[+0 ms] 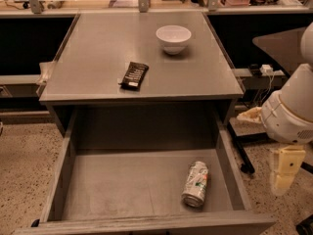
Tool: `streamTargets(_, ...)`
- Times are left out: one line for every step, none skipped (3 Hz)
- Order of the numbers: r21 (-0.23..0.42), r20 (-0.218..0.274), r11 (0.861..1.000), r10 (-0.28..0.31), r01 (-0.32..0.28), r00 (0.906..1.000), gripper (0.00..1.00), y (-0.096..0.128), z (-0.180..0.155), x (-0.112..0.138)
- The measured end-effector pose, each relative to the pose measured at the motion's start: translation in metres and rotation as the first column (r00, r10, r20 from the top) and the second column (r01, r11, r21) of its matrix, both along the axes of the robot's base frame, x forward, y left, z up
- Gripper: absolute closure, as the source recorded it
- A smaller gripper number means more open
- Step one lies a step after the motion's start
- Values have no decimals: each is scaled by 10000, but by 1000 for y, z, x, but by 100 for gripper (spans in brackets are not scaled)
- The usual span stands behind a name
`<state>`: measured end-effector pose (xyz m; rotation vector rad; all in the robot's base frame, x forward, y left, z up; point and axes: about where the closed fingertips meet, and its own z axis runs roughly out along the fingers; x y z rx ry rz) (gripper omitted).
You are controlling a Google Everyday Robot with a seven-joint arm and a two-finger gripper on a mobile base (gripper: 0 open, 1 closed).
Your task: Pick 7up can from top drawer and place on counter
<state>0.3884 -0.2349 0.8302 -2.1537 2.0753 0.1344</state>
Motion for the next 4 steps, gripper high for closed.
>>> streamTargets(-85, 150, 9995, 293, -292, 9995, 0, 3, 4, 3)
streamTargets(-1251, 844, 9630, 2501, -2387, 9645, 0, 43, -16, -6)
streamTargets(-2517, 1752, 8771, 4569, -4090, 8721, 0, 63, -23, -29)
streamTargets(-2867, 1966, 8356, 5300, -4686, 8249, 0, 66, -26, -27)
